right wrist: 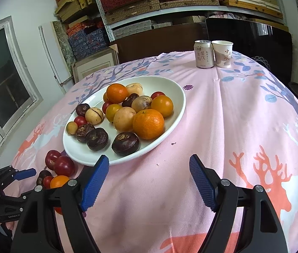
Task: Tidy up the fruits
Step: 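Grasp a dark brown fruit from the table with the left tool, then grasp a red tomato with the right tool while the left tool holds the dark fruit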
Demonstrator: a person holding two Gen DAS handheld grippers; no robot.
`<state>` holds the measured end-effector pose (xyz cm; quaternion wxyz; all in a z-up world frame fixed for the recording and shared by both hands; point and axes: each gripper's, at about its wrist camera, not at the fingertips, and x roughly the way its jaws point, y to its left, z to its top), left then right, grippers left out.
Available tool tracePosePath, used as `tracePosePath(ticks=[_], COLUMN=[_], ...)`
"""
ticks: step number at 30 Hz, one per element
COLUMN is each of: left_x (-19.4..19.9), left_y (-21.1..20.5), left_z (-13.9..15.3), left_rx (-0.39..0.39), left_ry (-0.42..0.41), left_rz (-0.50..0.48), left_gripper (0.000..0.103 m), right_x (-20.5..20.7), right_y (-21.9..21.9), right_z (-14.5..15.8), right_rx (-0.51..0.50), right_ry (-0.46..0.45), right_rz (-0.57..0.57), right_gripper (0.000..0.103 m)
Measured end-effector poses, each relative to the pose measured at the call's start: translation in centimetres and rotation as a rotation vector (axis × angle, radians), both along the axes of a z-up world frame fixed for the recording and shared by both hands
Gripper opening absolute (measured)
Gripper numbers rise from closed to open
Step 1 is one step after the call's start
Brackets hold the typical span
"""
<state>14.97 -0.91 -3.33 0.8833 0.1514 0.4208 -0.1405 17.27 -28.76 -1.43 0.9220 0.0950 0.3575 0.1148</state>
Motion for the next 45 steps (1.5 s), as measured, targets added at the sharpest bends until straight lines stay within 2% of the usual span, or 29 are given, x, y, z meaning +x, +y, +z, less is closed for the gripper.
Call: tracePosePath(ticks=[3,5,6,8,12,16,19,22,27,29,30,32,33,34,45], left_x=[0.8,0.9,0.7,0.2,-0.8,-2.0,-2.7,-3.1,-3.6,-3.6,-3.5,-3.5,-3.5,-3.4,-3.6], left_y=[-0.2,-0.2,-0.3,-0.7,-0.3,0.5,0.9,1.2,1.7,1.9,2.0,2.1,2.1,2.1,2.1], left_z=[-0.4,-0.5,-0.5,-0.6,-0.6,-0.4,-0.2,0.1,0.2,0.0,-0.1,-0.2,-0.2,-0.2,0.0], left_rx=[-0.003,-0.025,-0.016,0.001,-0.032,-0.053,-0.046,-0.050,-0.065,-0.071,-0.076,-0.082,-0.085,-0.088,-0.100], left_ry=[0.030,0.049,0.044,0.032,0.031,0.034,0.032,0.027,0.020,0.021,0.023,0.026,0.026,0.028,0.030], left_rz=[0.001,-0.013,-0.016,-0.023,-0.017,0.000,0.004,0.011,0.018,0.027,0.032,0.035,0.034,0.035,0.031], left_gripper=[0.057,0.045,0.043,0.043,0.043,0.043,0.043,0.043,0.043,0.043,0.043,0.043,0.043,0.043,0.043], right_x=[0.0,0.0,0.0,0.1,-0.2,-1.5,-4.0,-5.2,-4.6,-4.2,-4.0,-3.9,-4.0,-4.1,-4.8], right_y=[-0.1,0.0,0.0,0.2,0.9,3.7,8.0,11.0,13.7,14.7,15.1,15.5,15.6,15.7,12.7], right_z=[0.0,0.0,0.0,-0.1,-0.1,0.0,0.1,0.0,-0.6,-1.0,-1.3,-1.7,-1.7,-1.6,-0.9], right_rx=[0.001,0.000,-0.001,-0.008,-0.013,-0.023,-0.136,-0.170,-0.211,-0.241,-0.252,-0.281,-0.287,-0.288,-0.213], right_ry=[-0.001,0.000,0.001,0.008,0.006,0.027,0.013,0.020,0.087,0.118,0.135,0.140,0.135,0.134,0.136], right_rz=[-0.003,-0.002,0.000,0.014,0.068,0.209,0.363,0.444,0.453,0.454,0.455,0.448,0.451,0.452,0.379], right_gripper=[0.079,0.079,0.079,0.079,0.079,0.079,0.076,0.073,0.064,0.054,0.045,0.041,0.033,0.030,0.030])
